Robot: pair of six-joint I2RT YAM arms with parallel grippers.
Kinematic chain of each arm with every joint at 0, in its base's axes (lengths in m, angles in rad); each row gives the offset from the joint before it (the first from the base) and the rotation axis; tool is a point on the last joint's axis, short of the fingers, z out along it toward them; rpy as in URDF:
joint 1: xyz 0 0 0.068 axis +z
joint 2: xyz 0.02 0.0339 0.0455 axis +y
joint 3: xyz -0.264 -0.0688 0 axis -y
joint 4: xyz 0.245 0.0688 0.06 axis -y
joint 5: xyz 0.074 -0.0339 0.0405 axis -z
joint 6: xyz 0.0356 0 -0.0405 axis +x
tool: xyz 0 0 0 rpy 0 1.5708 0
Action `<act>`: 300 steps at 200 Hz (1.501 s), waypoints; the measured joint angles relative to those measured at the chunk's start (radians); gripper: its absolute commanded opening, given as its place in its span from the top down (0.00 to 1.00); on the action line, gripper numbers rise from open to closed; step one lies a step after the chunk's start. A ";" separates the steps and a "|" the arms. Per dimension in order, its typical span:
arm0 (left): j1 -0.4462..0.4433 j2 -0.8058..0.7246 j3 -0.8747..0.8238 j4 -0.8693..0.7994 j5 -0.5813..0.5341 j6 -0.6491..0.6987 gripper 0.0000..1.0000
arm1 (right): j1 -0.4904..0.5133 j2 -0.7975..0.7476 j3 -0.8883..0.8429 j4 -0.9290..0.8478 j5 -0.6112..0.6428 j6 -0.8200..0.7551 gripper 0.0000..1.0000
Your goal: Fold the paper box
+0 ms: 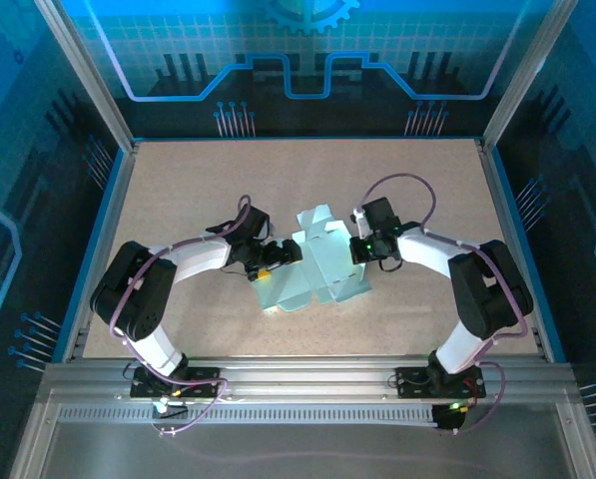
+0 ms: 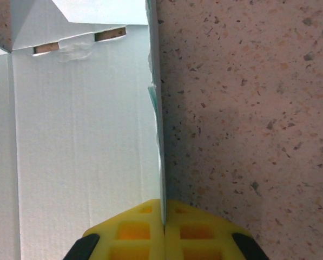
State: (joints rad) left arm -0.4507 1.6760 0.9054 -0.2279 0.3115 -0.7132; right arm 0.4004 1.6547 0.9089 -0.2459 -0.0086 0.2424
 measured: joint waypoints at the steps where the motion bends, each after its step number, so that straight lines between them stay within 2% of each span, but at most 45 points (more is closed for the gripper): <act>1: 0.000 0.000 0.000 0.000 0.000 0.000 0.01 | 0.002 -0.001 0.000 -0.002 0.005 -0.001 1.00; 61: 0.007 -0.042 0.000 -0.014 -0.001 -0.015 0.03 | 0.093 -0.025 0.084 -0.106 0.219 -0.066 1.00; 71: 0.009 -0.041 0.000 -0.014 0.000 -0.019 0.06 | 0.114 -0.025 0.108 -0.125 0.262 -0.084 1.00; 100: 0.011 -0.031 -0.001 -0.006 0.001 -0.036 0.26 | 0.163 -0.022 0.163 -0.164 0.376 -0.124 1.00; 134: 0.016 0.011 -0.016 0.010 0.008 -0.057 0.41 | 0.204 -0.016 0.191 -0.185 0.475 -0.164 1.00; 191: 0.023 0.047 -0.024 0.046 0.035 -0.076 0.53 | 0.295 -0.011 0.201 -0.196 0.637 -0.225 1.00; 260: 0.024 0.053 -0.029 0.078 0.053 -0.098 0.50 | 0.436 0.063 0.245 -0.186 0.888 -0.301 1.00; 274: 0.024 0.049 -0.035 0.085 0.055 -0.101 0.46 | 0.452 0.082 0.245 -0.169 0.931 -0.328 1.00; 290: 0.029 0.033 -0.048 0.097 0.061 -0.101 0.34 | 0.459 0.099 0.245 -0.134 0.963 -0.365 1.00; 300: 0.035 0.016 -0.063 0.106 0.062 -0.109 0.32 | 0.459 0.105 0.243 -0.110 0.971 -0.387 1.00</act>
State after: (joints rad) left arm -0.4152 1.6920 0.8425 -0.1219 0.3733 -0.8227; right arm 0.8597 1.7592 1.1515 -0.3561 0.9623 -0.1444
